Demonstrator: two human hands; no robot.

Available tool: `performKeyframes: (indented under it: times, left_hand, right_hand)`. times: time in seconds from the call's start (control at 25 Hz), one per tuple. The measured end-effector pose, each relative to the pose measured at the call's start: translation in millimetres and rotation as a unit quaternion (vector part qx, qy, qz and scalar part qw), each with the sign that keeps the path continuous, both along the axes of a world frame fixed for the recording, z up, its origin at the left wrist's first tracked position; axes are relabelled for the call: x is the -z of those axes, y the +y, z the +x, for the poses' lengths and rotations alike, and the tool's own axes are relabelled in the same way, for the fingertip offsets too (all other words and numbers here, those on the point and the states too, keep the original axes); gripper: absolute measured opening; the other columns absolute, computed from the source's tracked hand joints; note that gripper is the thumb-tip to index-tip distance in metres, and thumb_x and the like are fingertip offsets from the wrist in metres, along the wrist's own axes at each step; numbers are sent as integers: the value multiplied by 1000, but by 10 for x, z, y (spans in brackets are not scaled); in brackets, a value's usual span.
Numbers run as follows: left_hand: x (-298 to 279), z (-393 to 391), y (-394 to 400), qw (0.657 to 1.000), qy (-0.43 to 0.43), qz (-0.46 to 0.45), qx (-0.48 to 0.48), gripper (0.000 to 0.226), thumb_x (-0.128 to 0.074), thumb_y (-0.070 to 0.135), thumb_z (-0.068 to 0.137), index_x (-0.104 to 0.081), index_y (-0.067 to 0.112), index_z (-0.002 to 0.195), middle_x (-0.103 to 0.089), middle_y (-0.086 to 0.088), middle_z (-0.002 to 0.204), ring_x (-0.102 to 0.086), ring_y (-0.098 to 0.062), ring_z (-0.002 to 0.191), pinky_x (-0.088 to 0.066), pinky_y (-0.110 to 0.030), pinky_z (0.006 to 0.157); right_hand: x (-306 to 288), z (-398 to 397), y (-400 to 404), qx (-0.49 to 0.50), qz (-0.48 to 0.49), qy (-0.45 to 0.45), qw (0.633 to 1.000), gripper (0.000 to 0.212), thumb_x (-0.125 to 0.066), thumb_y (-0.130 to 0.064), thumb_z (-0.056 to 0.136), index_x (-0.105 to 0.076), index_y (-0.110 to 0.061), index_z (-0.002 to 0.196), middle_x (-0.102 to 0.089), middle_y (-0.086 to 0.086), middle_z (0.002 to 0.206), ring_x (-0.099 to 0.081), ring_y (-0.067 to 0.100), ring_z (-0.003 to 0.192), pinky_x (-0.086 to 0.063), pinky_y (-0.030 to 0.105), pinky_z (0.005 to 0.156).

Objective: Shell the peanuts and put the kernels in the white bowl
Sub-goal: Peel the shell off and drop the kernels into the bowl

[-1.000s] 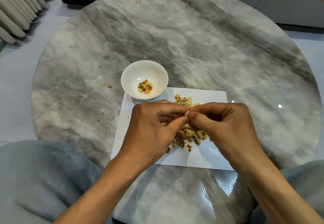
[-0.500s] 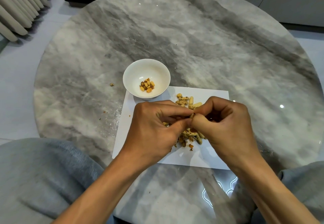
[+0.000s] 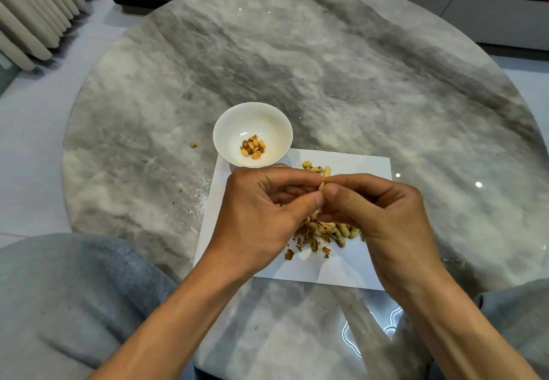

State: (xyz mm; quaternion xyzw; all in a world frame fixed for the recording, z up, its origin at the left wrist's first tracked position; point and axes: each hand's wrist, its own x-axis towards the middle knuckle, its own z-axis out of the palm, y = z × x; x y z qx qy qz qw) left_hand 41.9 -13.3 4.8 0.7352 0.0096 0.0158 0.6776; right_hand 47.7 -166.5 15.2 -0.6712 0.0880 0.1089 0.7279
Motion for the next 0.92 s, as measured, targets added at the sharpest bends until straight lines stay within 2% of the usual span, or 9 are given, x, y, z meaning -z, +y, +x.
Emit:
performKeyframes:
  times: [0.24,0.44,0.52,0.6,0.68,0.76,0.8,0.88,0.92]
  left_hand:
    - [-25,7,4,999,27,-23,-11,22,-80,-4,75,-77,7,93,-78,-3,85,-75,-16,76,-61,-25,74]
    - [-44,13,2,993,75,-83,-40,28,-77,-4,77,-77,19,94,-77,3,80,-73,-10,75,-57,-19,73]
    - [-25,15,-8,980,130,-140,-61,26,-72,-5,82,-77,18,94,-77,-1,83,-73,-13,76,-57,-20,73]
    - [4,14,-26,945,213,-236,-73,22,-65,-4,88,-76,12,98,-76,-5,84,-71,-13,74,-57,-19,71]
    - [33,9,-44,904,283,-311,-75,18,-58,3,94,-75,6,102,-75,-7,87,-69,-12,76,-58,-20,71]
    - [72,5,-63,880,318,-344,-78,22,-55,13,97,-73,2,104,-74,-9,93,-69,-14,85,-59,-23,77]
    - [84,2,-78,870,327,-359,-85,24,-55,15,97,-73,0,104,-73,-11,96,-69,-16,90,-58,-25,83]
    - [107,-8,-101,851,338,-389,-102,21,-56,13,97,-71,-1,101,-71,-15,101,-68,-21,98,-57,-30,90]
    - [108,-12,-109,843,343,-401,-109,19,-57,12,96,-72,0,97,-71,-15,100,-68,-22,98,-58,-30,88]
  right_hand:
    - [64,-14,8,22,88,56,994,17,-71,-17,70,-80,-8,82,-74,14,78,-71,19,68,-59,24,65]
    - [93,-14,42,38,178,111,977,15,-68,-15,75,-80,-8,80,-70,13,75,-68,16,66,-59,23,65]
    - [119,-11,50,43,199,123,971,15,-68,-14,76,-79,-6,81,-70,15,79,-68,16,68,-59,24,65]
    - [139,-14,51,43,198,120,972,15,-68,-14,77,-79,-5,82,-71,16,81,-68,17,69,-59,24,65]
    - [156,-28,50,32,135,82,987,10,-70,-12,80,-78,-6,84,-73,16,81,-69,19,70,-59,25,65]
    - [158,-50,62,3,-1,-14,1000,9,-71,-5,85,-78,-11,86,-76,7,82,-72,20,74,-59,28,68]
    - [172,-66,68,-20,-91,-86,992,12,-72,-5,87,-79,-15,89,-77,1,83,-72,18,76,-59,30,70]
    - [216,-88,89,-76,-261,-238,932,13,-72,-10,90,-78,-19,96,-73,-7,86,-69,14,79,-56,33,70]
    - [246,-96,95,-96,-317,-290,898,13,-70,-14,90,-78,-19,99,-69,-8,86,-67,12,79,-54,33,68]
